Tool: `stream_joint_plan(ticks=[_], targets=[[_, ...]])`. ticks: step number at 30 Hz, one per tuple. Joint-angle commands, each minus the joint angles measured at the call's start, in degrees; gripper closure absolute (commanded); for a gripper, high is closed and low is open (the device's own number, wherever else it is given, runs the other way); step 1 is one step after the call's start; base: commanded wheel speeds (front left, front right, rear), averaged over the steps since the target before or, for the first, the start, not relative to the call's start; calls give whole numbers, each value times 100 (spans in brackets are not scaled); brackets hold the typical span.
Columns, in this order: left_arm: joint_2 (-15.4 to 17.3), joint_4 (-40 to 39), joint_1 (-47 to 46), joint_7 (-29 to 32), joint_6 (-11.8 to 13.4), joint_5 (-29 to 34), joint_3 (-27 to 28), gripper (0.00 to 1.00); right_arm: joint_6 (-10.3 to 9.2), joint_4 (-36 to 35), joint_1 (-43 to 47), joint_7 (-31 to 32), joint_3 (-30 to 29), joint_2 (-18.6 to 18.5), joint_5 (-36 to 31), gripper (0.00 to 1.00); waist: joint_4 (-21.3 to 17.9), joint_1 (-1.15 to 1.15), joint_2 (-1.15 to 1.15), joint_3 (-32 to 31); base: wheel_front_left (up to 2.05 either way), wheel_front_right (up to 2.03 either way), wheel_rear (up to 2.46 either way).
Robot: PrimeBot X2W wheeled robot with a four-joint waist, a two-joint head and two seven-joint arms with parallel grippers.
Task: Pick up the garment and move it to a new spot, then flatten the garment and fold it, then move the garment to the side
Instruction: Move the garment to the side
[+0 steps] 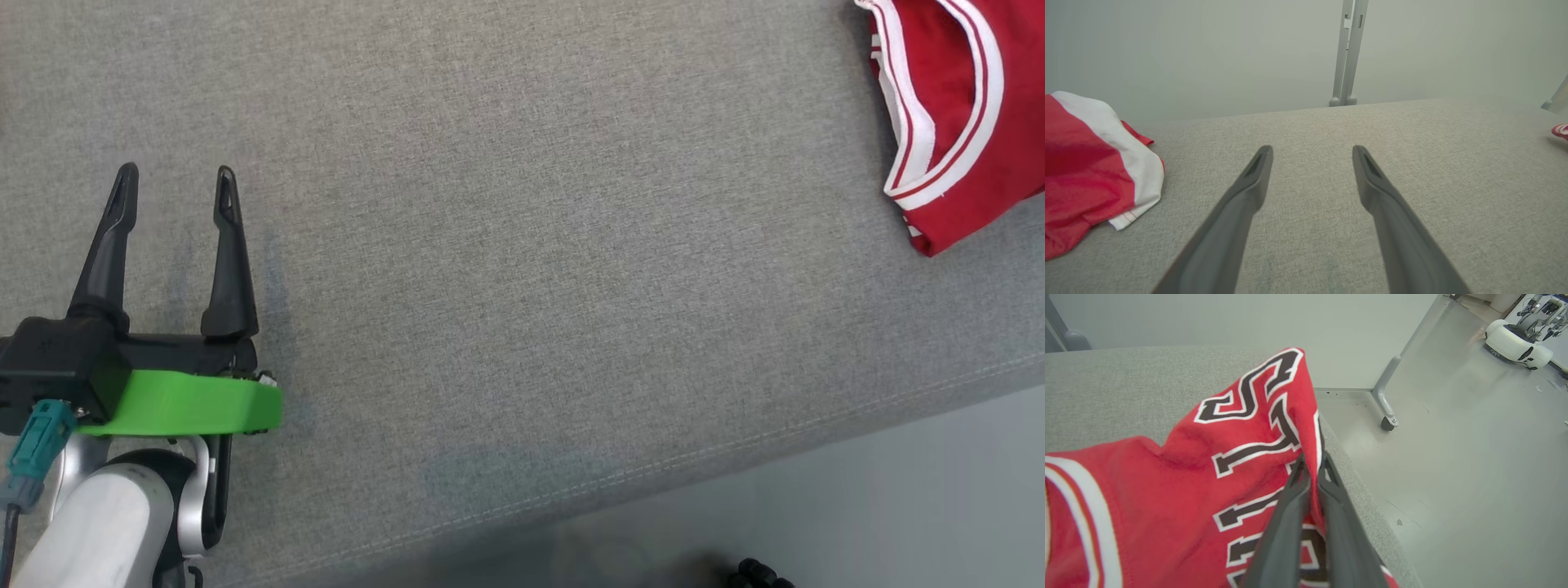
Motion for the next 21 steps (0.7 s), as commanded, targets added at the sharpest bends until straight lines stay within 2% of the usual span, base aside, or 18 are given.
stream_joint_plan(ticks=[1,7,15,21], targets=[[54,-29,-113,17,23,63,2,0,-10,12,57,-66,-130,-28,-97,0,52,-1,0,93,0,0,0],[99,-63,-119,56,49,80,3,0,-10,13,212,-117,-506,47,-373,0,40,-1,0,138,0,0,0],[46,21,-114,15,61,49,-33,0,-9,-6,126,-153,-765,435,-805,0,-35,-1,0,-26,0,0,0],[-71,275,-98,-159,-77,-81,-99,0,-9,-662,274,-156,-710,640,-1061,0,-67,-1,0,-453,0,0,0]])
